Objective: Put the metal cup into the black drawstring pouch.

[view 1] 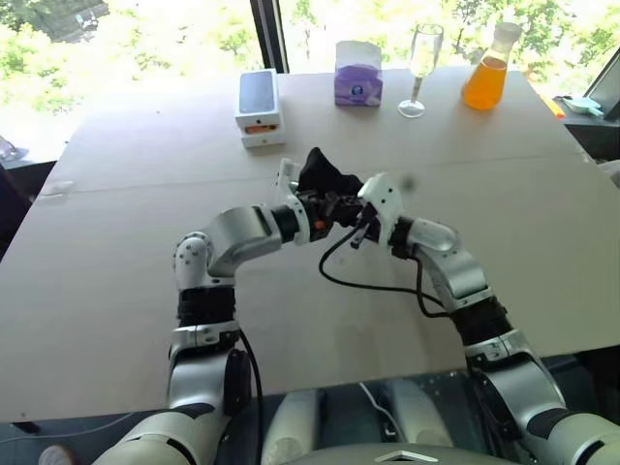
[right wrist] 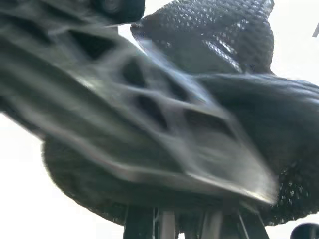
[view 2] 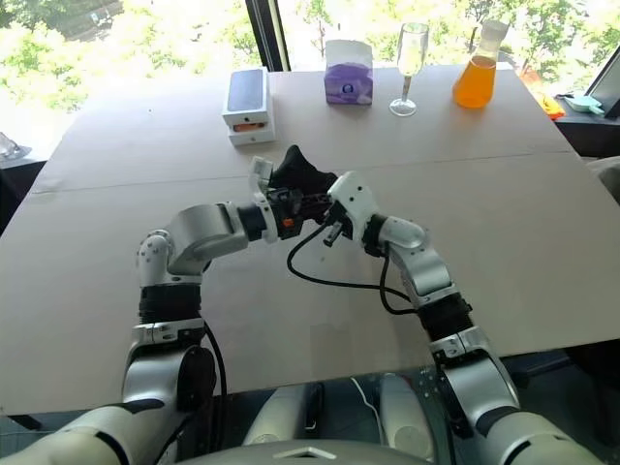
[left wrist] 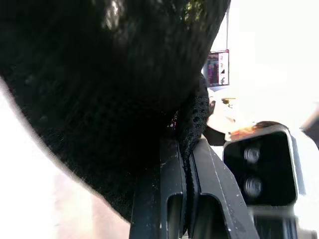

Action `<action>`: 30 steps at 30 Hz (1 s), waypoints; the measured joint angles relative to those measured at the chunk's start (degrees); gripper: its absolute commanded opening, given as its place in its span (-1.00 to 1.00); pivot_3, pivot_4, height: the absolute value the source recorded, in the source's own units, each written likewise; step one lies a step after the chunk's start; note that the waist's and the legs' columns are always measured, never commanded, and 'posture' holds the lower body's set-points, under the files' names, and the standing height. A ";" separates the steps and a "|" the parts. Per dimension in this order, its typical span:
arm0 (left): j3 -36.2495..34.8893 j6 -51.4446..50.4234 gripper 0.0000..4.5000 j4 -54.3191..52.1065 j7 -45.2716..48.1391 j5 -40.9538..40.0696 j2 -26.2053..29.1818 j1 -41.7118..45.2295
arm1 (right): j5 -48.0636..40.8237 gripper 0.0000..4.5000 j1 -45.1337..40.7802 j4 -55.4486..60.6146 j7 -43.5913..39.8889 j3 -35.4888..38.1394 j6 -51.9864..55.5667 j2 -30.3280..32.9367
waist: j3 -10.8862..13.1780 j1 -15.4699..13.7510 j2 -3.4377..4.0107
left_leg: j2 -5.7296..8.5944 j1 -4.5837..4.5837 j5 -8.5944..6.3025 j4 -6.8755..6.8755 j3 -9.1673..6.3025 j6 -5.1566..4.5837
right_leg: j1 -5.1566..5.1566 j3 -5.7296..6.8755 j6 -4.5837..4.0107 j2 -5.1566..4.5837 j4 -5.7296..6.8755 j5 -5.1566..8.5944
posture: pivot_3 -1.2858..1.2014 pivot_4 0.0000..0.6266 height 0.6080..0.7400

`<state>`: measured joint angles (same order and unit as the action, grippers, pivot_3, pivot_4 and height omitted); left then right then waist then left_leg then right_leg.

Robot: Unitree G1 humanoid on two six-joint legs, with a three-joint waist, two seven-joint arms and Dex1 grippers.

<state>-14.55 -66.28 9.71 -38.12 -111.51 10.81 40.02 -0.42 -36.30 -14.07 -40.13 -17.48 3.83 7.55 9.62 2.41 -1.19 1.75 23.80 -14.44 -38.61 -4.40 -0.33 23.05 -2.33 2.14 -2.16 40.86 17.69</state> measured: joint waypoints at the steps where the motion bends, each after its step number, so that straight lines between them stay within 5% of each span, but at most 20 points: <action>1: -0.15 0.63 -1.00 0.09 -0.30 0.14 -0.25 0.47 | 1.18 -0.97 -0.27 -0.01 0.16 -0.92 -1.03 0.00 | 0.00 0.06 0.00 | 0.00 -0.01 0.00 0.01 0.01 0.00 | 0.00 0.00 0.00 0.01 0.00 0.00 | 0.03 -0.52 1.00; 9: -1.73 1.68 -1.00 0.19 -2.24 0.27 -1.53 -0.34 | 15.52 -0.97 -4.51 -4.74 1.90 -8.43 -13.43 4.63 | -0.01 -0.25 -0.02 | 0.00 0.01 0.00 0.00 -0.01 0.00 | -0.02 0.00 0.00 -0.03 -0.05 0.00 | 0.03 -0.52 1.00; 23: -0.54 0.02 -1.00 -0.72 -2.21 0.17 0.87 -2.83 | 11.71 -0.97 -2.62 -2.61 -4.80 -6.88 -9.12 6.08 | 0.00 -0.15 -0.02 | -0.01 0.00 0.00 0.01 -0.02 0.00 | -0.02 -0.01 0.00 -0.01 -0.03 0.00 | 0.03 -0.52 1.00; 30: 1.65 -2.19 -1.00 -1.62 2.78 -0.36 10.37 -3.92 | 7.64 0.47 0.63 5.57 -6.24 -5.18 2.32 5.97 | 0.00 -0.15 -0.01 | 0.00 -0.01 0.00 0.02 -0.05 0.01 | -0.01 0.00 0.00 -0.01 -0.04 0.00 | 0.03 -0.52 1.00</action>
<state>-12.90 -68.48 8.09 -35.35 -111.87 21.18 36.09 7.22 -35.67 -8.51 -46.37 -22.66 6.15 13.53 9.62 2.25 -1.20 1.75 23.79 -14.44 -38.59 -4.44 -0.32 23.04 -2.34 2.14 -2.17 40.81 17.69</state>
